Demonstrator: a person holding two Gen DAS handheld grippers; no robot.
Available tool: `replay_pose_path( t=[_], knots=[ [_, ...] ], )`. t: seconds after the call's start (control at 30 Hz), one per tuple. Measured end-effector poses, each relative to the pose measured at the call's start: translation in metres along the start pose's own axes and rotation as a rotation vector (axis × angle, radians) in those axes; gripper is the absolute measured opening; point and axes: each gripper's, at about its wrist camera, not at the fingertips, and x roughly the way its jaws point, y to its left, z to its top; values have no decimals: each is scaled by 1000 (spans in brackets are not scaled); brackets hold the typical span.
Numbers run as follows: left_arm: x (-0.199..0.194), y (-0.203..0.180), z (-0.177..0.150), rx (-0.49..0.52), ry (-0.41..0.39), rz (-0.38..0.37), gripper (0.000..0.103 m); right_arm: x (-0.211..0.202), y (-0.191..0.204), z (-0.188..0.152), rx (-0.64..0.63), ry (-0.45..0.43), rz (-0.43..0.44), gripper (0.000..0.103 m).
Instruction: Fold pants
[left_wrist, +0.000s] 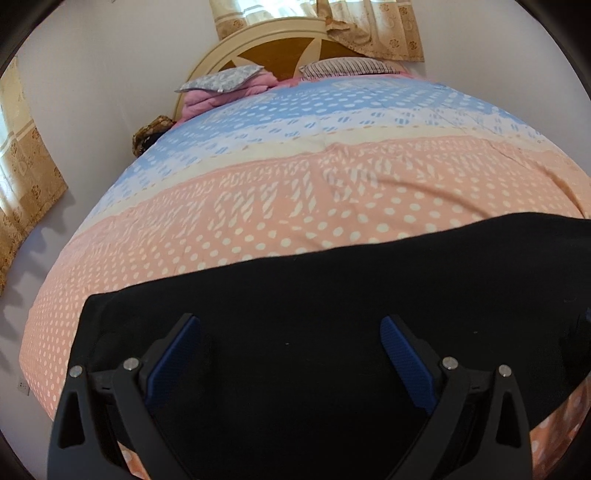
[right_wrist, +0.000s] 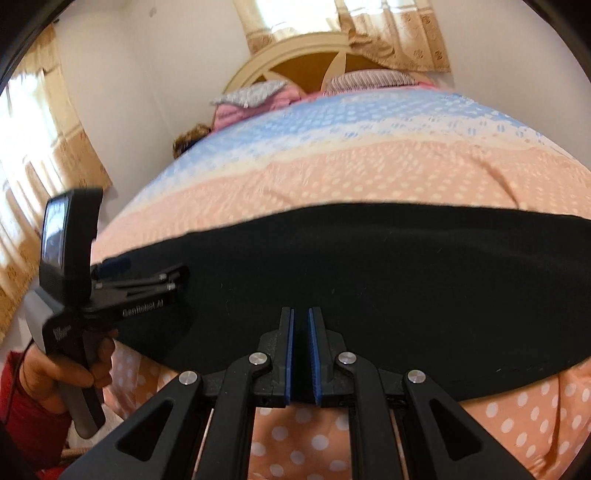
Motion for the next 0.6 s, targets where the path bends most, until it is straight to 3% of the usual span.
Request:
replay_pose_path(
  t=[0.23,0.4,0.6],
  knots=[
    [8,-8,-6,0,18,-16,101,5,-25,-4,34,37,-50,9],
    [1,-11,-1,-12,8,-34,100,-12,-52,2,106,-4,-59,9],
    [-8,-33,-2,-8,-10,-160,100,-21,-97,18,182,-14,-126,9]
  ],
)
